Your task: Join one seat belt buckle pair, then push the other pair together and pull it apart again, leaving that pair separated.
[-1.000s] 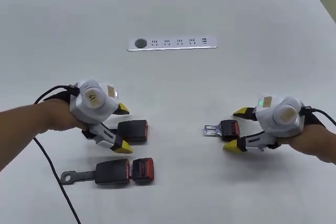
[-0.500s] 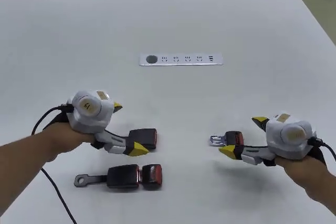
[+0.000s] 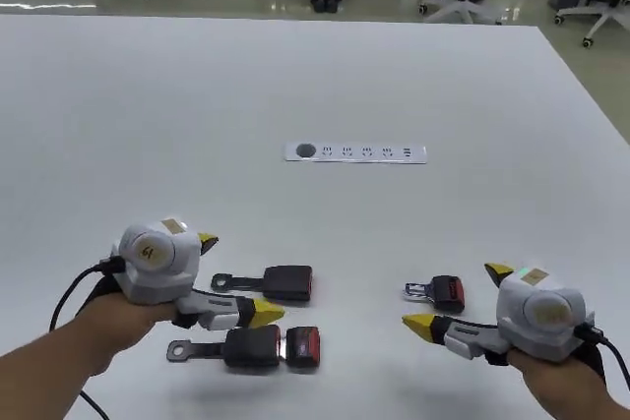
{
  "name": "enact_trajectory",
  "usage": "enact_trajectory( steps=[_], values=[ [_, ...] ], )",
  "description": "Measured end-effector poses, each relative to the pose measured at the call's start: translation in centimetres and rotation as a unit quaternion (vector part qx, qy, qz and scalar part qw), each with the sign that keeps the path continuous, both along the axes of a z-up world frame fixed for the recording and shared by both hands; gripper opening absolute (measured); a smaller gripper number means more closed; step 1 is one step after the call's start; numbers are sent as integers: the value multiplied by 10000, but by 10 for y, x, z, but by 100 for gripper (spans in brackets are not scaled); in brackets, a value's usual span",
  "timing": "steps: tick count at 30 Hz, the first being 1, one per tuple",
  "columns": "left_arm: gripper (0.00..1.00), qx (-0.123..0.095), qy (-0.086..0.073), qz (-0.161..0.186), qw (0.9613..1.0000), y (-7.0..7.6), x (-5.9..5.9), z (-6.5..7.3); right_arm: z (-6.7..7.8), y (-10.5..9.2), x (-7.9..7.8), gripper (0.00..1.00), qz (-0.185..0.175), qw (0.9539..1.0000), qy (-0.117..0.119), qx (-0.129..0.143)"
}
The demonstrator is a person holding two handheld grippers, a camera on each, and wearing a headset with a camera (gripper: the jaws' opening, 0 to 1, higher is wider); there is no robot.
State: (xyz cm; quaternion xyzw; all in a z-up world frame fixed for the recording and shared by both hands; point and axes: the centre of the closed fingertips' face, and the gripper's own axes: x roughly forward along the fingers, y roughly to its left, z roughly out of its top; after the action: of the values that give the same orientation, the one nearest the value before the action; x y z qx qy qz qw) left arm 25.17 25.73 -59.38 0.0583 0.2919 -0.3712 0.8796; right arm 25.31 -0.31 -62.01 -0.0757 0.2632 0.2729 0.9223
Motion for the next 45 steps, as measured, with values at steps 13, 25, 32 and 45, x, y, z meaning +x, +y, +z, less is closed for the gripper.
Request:
enact_trajectory(
  steps=[13, 25, 32, 45],
  values=[
    [100, -325, -244, 365, 9985, 27, -39, 24, 26, 9, -46, 96, -127, 9995, -262, 75],
    [100, -423, -433, 525, 9968, 55, -75, 35, 31, 1, -76, 100, -170, 9993, -314, 73],
    [100, -499, -407, 561, 9963, 65, -97, 33, 35, -4, -97, 100, -244, 9990, -355, 109],
    [100, -472, -458, 342, 9973, 64, -118, 31, 31, -10, -121, 100, -87, 9993, -375, -3]
  ],
)
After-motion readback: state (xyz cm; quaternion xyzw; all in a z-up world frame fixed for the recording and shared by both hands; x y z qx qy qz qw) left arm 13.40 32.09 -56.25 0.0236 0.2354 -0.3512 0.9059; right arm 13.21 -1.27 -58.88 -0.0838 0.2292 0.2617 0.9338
